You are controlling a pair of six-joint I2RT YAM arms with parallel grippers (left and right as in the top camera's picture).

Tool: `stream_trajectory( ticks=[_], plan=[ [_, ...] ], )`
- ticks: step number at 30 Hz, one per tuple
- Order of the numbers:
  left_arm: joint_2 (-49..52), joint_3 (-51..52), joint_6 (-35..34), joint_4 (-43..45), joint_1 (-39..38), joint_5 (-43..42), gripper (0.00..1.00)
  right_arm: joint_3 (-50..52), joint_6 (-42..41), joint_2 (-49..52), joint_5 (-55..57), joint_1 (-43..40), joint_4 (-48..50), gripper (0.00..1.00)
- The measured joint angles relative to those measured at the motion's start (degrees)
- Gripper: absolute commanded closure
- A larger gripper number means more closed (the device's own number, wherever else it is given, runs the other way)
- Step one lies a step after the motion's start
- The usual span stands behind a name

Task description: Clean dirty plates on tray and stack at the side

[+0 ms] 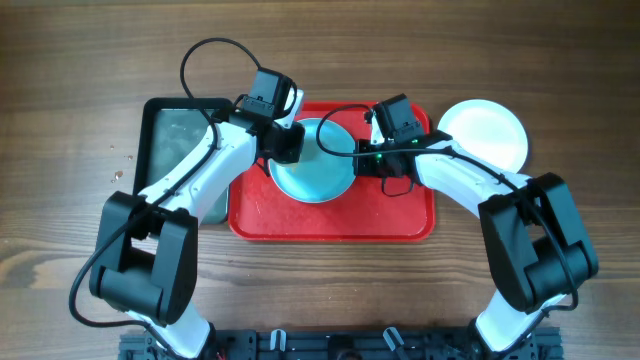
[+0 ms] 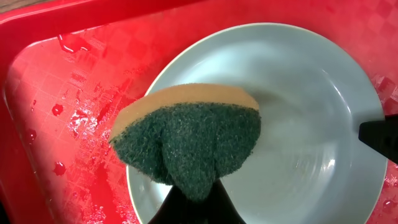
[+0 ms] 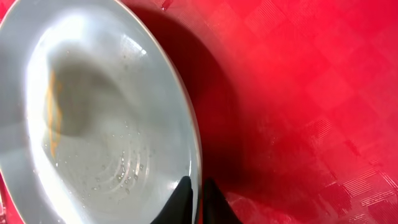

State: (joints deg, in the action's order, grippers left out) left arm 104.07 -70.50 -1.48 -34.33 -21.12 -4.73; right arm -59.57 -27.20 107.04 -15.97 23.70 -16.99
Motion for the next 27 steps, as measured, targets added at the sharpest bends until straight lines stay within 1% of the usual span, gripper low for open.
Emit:
stream_trajectory(
  ticks=[7,10,11,14,16,19,22,24,27],
  plan=[
    [0.0,0.0,-0.1,-0.3,0.0,0.7,0.96,0.1,-0.2,0.0,0.0,0.0,0.1,0.96],
    [0.0,0.0,-0.7,-3.5,0.0,0.8,0.96,0.1,-0.3,0.0,0.0,0.0,0.1,0.95],
    [0.0,0.0,-1.7,-4.3,0.0,0.9,0.96,0.1,-0.7,0.0,-0.1,0.0,0.1,0.89],
    [0.0,0.0,-3.8,-4.4,0.0,1.0,0.96,0.1,-2.7,0.0,-0.7,0.0,-0.1,0.78],
    [0.0,0.0,-4.2,-4.4,0.0,1.0,0.96,0.1,-3.2,0.0,-0.9,0.0,-0.3,0.75],
    [0.0,0.0,-4.5,-4.5,0.0,1.0,0.96,0.2,-2.8,0.0,-0.7,0.0,0.5,0.81],
    [0.0,0.0,-4.8,-4.5,0.0,1.1,0.96,0.2,1.8,0.0,0.0,0.0,4.4,0.84],
    [0.0,0.0,-4.8,-4.5,0.0,1.1,0.96,0.2,5.1,0.0,0.8,0.0,5.5,0.95],
    [0.0,0.0,-4.8,-4.5,0.0,1.1,0.96,0.2,6.4,0.0,1.5,0.0,4.1,0.96]
  ],
)
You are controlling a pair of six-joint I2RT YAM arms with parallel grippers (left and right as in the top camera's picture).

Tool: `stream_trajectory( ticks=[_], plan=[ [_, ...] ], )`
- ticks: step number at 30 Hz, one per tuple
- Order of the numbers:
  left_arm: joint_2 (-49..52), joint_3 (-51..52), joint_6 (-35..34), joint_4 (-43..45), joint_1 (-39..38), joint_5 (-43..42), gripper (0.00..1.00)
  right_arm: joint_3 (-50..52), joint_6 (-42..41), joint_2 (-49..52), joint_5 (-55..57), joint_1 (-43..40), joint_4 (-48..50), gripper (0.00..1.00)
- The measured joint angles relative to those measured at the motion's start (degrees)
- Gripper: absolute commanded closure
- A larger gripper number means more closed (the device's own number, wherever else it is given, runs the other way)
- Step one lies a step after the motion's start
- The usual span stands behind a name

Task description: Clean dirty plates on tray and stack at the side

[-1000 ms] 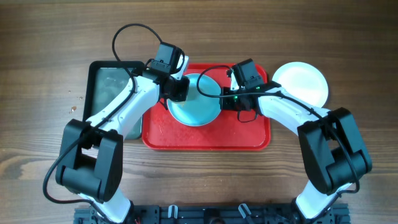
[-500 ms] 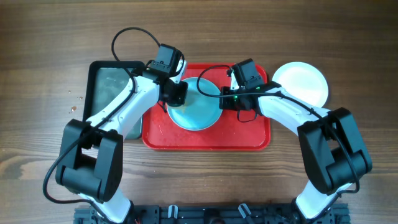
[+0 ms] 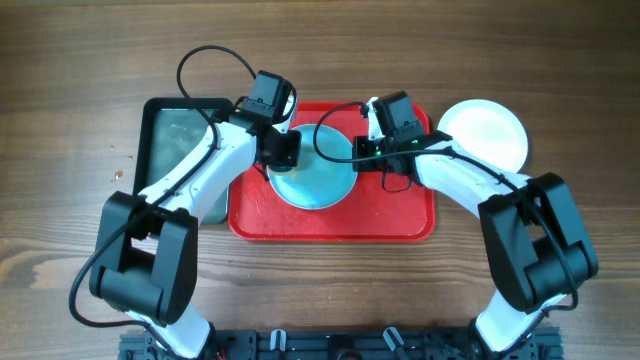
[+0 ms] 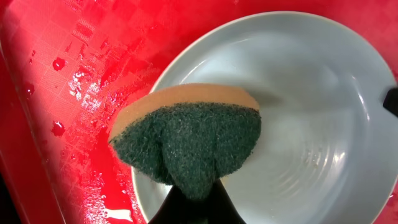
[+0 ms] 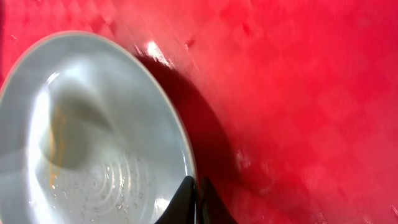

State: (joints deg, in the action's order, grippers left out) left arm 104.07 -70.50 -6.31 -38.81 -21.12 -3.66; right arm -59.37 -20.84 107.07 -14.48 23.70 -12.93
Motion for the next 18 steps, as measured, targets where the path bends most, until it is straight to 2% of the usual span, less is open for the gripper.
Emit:
stream_trajectory(
  ticks=[6,18],
  plan=[
    [0.0,0.0,0.0,-0.2,0.0,0.0,0.96,-0.1,-4.2,0.0,-0.7,0.0,-4.8,0.96],
    [0.0,0.9,-2.2,0.4,0.0,0.0,0.96,-0.1,-8.1,0.0,-1.1,0.2,-4.9,0.96]
  ],
)
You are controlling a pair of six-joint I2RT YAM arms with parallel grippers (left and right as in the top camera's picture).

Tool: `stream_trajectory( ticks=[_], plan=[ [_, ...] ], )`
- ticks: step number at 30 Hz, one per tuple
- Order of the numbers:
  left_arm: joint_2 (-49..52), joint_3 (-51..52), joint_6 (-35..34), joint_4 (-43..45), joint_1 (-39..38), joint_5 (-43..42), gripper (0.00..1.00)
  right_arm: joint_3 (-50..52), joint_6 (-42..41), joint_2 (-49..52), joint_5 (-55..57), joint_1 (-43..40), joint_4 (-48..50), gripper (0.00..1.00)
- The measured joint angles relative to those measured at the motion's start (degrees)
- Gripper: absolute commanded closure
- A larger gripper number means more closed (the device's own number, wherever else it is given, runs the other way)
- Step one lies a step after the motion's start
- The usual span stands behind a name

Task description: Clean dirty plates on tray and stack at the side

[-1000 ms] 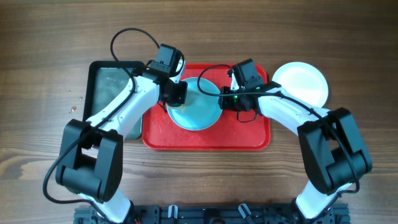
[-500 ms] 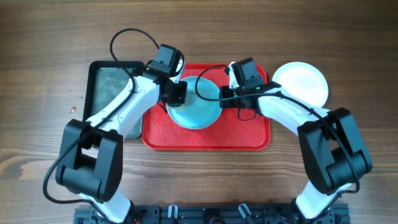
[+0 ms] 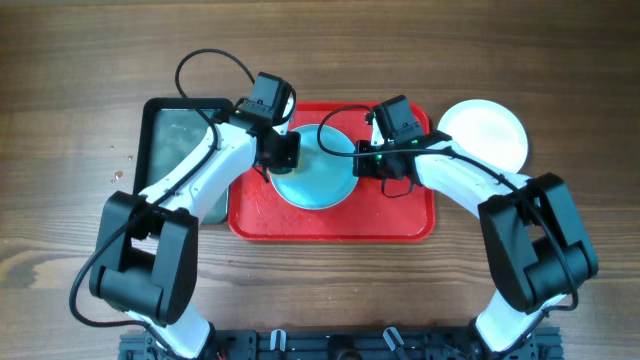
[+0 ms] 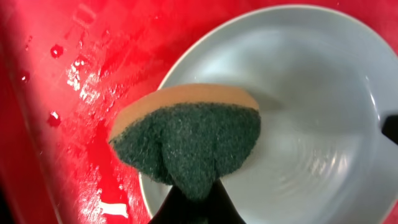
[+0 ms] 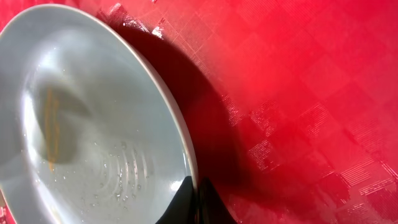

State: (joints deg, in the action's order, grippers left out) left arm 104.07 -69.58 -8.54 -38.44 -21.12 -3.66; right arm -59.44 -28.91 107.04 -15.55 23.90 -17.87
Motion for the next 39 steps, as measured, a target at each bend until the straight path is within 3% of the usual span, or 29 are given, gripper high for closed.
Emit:
stream_trajectory(
  ticks=[24,39],
  plan=[
    [0.2,2.4,0.5,5.5,0.0,0.8,0.96,0.0,1.1,0.0,4.1,2.6,0.0,0.96],
    [6.3,1.5,1.2,6.4,0.5,-2.0,0.96,0.0,1.1,0.0,4.0,2.6,0.0,0.96]
  ],
)
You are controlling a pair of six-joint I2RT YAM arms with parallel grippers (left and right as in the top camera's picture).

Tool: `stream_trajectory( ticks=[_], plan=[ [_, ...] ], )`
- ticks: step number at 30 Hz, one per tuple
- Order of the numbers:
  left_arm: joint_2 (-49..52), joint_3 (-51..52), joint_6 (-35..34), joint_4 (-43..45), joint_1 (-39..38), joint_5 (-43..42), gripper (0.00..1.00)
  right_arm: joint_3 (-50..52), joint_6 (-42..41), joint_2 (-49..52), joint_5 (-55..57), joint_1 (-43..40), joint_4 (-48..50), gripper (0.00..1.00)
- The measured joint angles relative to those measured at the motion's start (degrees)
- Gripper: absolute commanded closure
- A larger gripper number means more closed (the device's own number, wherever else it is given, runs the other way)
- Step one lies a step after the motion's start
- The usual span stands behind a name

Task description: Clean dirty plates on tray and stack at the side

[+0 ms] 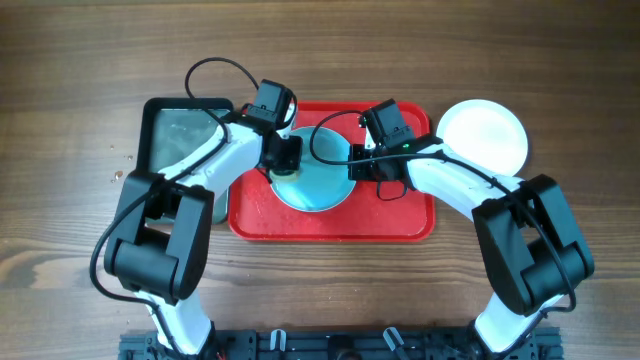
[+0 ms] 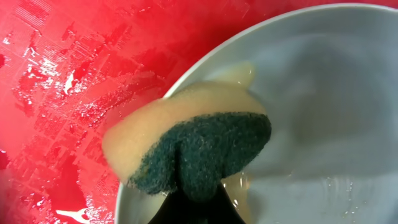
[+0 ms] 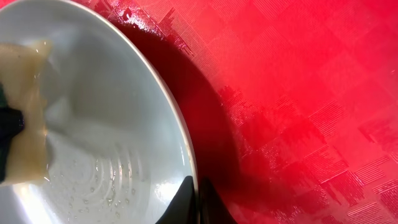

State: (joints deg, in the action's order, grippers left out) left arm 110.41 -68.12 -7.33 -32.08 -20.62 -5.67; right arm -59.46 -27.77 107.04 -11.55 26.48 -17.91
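A pale blue plate [image 1: 318,178] lies on the red tray [image 1: 400,218], tilted up at its right edge. My right gripper [image 1: 357,165] is shut on that rim [image 3: 189,168]. A green and yellow sponge [image 2: 193,146] is pressed flat onto the plate's left inner side, with my left gripper [image 1: 284,160] shut on it; the sponge [image 3: 25,134] also shows at the left of the right wrist view. A clean white plate [image 1: 484,135] sits on the table to the right of the tray.
A dark basin of water [image 1: 180,145] stands left of the tray. Water drops and wet streaks [image 2: 56,87] cover the tray beside the plate. Brown wooden table [image 1: 560,60] lies all around.
The sponge was held just above the plate's left side; now it is pressed down flat on the plate, its yellow side squashed. The right gripper still holds the rim.
At every earlier moment my right gripper gripped the plate's right rim and my left gripper held the sponge over the plate's left part, shifting a little over it. Now the sponge is down on the plate's surface.
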Motion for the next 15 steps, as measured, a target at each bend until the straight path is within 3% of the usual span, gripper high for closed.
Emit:
stream_trajectory(
  ticks=[7,15],
  plan=[
    [1.4,-1.4,0.0,-1.3,0.9,-4.7,0.96,0.0,0.0,0.0,0.1,-0.1,0.0,0.96],
    [3.2,-1.7,-0.1,-1.1,0.7,-18.5,0.96,0.0,0.2,0.0,0.3,-0.1,-0.1,0.95]
  ],
)
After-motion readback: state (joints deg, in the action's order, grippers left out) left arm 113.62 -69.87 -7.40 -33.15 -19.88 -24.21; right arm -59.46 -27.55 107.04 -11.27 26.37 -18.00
